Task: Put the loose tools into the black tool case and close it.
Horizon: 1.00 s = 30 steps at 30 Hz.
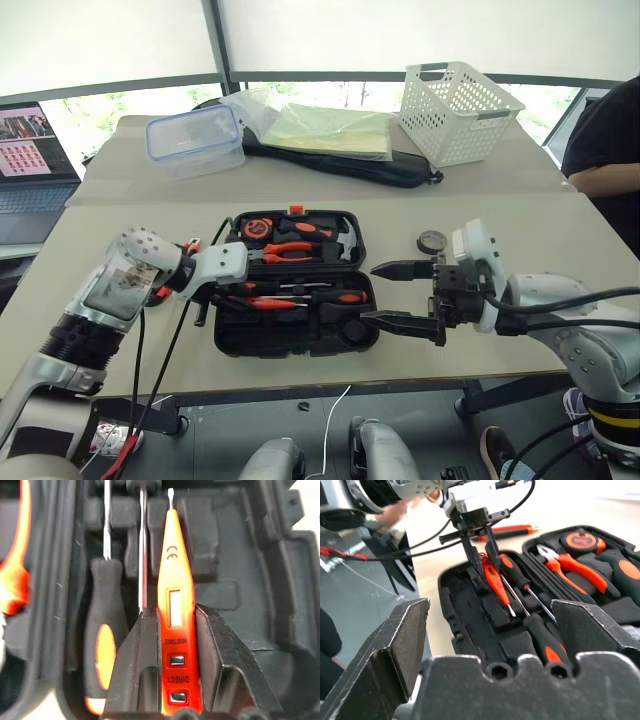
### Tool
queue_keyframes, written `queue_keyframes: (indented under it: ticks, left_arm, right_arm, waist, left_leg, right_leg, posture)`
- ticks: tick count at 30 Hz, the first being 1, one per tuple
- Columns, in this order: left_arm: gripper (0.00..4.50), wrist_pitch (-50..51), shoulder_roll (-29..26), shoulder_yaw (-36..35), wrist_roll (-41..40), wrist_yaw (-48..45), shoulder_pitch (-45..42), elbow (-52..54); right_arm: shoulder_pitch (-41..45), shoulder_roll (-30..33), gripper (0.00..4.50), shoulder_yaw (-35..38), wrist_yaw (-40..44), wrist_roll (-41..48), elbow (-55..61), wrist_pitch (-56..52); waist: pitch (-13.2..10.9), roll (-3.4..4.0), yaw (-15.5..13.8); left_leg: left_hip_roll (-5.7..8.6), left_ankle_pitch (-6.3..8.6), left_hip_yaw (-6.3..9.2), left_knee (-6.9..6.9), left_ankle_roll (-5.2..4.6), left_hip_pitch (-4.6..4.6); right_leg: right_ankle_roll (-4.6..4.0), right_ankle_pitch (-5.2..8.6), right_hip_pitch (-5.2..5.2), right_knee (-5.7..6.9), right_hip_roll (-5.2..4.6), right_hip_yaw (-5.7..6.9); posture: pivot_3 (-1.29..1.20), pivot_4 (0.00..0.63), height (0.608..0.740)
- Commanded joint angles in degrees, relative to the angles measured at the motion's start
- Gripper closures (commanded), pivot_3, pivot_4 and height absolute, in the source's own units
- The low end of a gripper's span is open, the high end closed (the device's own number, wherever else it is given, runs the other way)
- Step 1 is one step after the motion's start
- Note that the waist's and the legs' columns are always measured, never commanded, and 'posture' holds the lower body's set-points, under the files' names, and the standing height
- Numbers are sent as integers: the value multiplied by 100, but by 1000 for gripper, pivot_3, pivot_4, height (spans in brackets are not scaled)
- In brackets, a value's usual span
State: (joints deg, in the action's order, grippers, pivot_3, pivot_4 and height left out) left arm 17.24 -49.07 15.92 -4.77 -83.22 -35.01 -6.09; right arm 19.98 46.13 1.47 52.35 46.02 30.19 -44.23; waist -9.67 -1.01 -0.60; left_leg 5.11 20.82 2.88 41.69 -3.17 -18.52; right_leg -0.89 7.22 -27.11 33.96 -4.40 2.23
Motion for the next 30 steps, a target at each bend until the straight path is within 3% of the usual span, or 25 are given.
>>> queue_keyframes:
  ticks: [1, 6, 8, 13, 21, 25, 30]
  left_arm:
    - [4021, -253, -76, 0, 125, 55, 121, -92]
    - [4021, -344, -65, 22, 157, 139, 232, -176]
    - [3020, -306, -30, -22, 97, 171, 276, -136]
    - [1387, -98, -216, -281, -217, -30, 314, 176]
    - [1387, 336, -276, -791, -789, -24, 140, 328]
    - [2449, 700, -34, -808, -946, 186, 116, 222]
    - [4381, 914, 455, -761, -1010, 596, 221, 144]
  right_arm:
    - [80, 54, 0, 2, 128, -102, 145, 188]
    - [128, 10, 0, 1, 148, -110, 124, 172]
    - [143, 1, 0, -17, 166, -122, 112, 173]
    - [141, -7, 0, -39, 212, -130, 130, 145]
    - [141, -24, 0, -61, 270, -186, 85, 142]
    - [138, -32, 0, -66, 276, -185, 99, 137]
    - [145, -29, 0, -100, 300, -188, 108, 123]
  waist:
    - [0, 0, 0]
    - [1, 1, 9]
    - [1, 2, 10]
    - [2, 2, 4]
    - [1, 0, -10]
    - [1, 0, -5]
    - [1, 0, -6]
  left_leg:
    - [0, 0, -1, 0, 0, 2]
    - [-1, 0, -1, 0, 0, 6]
    - [-1, 0, -1, 0, 1, 7]
    - [-1, 0, -1, 0, 1, 7]
    - [0, 0, 0, 0, 1, 3]
    - [2, 0, -1, 0, 1, 4]
    - [2, 0, -1, 1, 1, 3]
  right_leg:
    - [0, 0, 0, 0, -1, 0]
    - [0, 0, 1, 2, -2, -3]
    - [0, 0, 1, 2, -2, -3]
    - [0, 0, 1, 2, -2, -3]
    - [0, 0, 1, 0, -1, 4]
    - [1, 0, 1, 0, -1, 4]
    - [1, 0, 1, 1, -2, 1]
  posture:
    - [0, 150, 740]
    - [0, 150, 740]
    - [0, 150, 740]
    - [0, 150, 740]
    - [0, 150, 740]
    - [0, 150, 740]
    - [0, 150, 740]
